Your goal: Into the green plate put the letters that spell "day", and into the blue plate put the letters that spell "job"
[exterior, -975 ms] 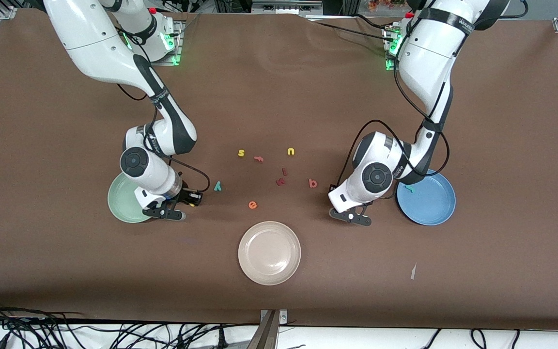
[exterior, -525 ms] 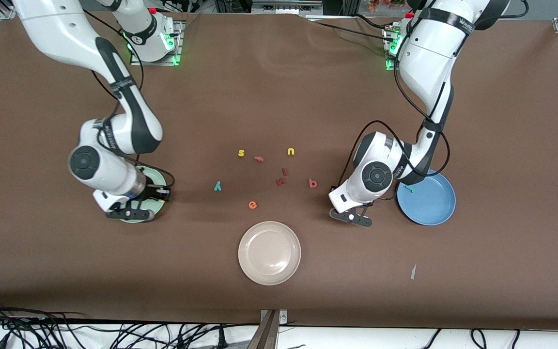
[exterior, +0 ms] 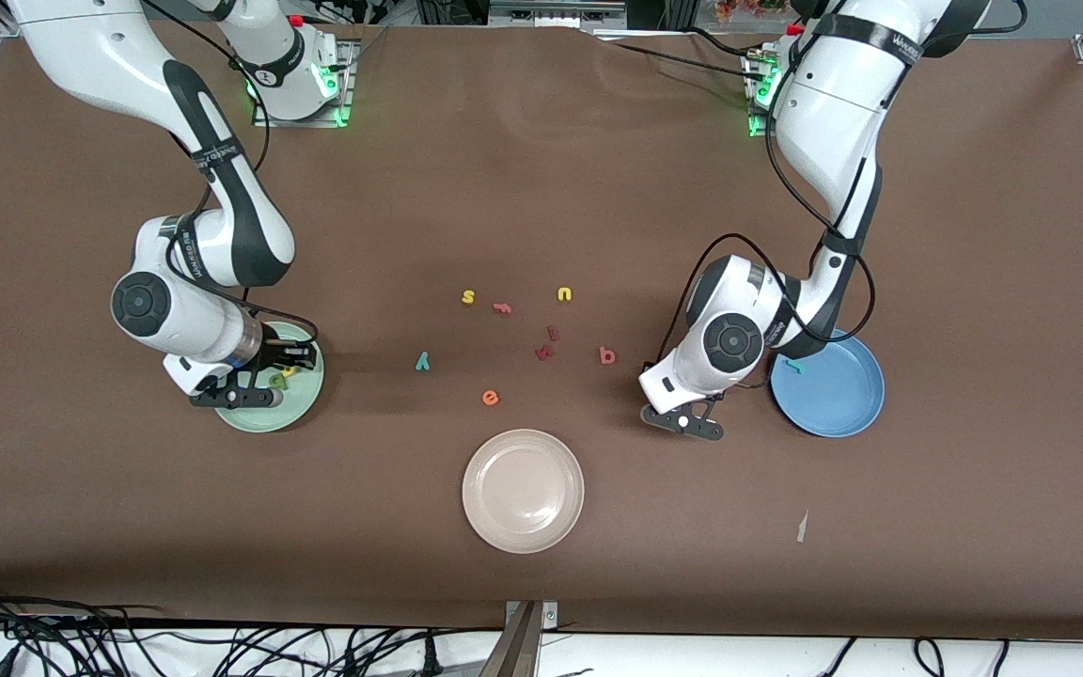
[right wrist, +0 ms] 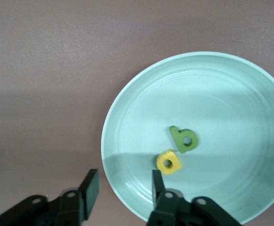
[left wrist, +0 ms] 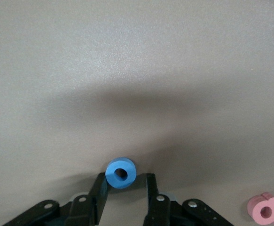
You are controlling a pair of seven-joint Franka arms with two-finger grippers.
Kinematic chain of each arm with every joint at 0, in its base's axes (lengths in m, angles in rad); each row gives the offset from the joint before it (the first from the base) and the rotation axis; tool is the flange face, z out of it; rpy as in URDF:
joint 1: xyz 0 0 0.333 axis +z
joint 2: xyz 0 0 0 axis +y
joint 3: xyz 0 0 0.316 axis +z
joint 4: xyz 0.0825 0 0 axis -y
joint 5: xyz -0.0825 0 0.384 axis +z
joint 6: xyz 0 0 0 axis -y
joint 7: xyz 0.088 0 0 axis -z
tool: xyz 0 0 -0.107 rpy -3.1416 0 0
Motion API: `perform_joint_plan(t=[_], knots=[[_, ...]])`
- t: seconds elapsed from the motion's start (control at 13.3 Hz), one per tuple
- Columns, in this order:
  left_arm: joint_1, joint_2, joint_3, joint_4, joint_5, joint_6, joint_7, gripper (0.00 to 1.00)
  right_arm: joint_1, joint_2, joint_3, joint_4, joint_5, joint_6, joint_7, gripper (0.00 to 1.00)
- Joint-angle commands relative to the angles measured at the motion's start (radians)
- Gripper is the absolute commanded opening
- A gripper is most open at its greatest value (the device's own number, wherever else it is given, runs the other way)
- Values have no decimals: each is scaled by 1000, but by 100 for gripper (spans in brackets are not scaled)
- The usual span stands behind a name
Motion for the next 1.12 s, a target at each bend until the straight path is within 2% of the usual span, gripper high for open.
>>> perform_joint_plan(t=[0.0, 0.38, 0.75, 1.05], knots=[[-3, -17, -1, -31, 29, 27, -20, 39, 3, -29, 9, -32, 8, 19, 39, 57], [-3, -11, 1, -32, 29, 41, -20, 29, 141, 22, 9, -16, 1, 109, 295, 57], [-3, -11, -1, -31, 28, 41, -20, 25, 245, 92, 9, 47, -1, 131, 426, 56], [-2, -11, -1, -27, 28, 40, -33, 25, 285, 152, 7, 92, -84, 148, 531, 56]])
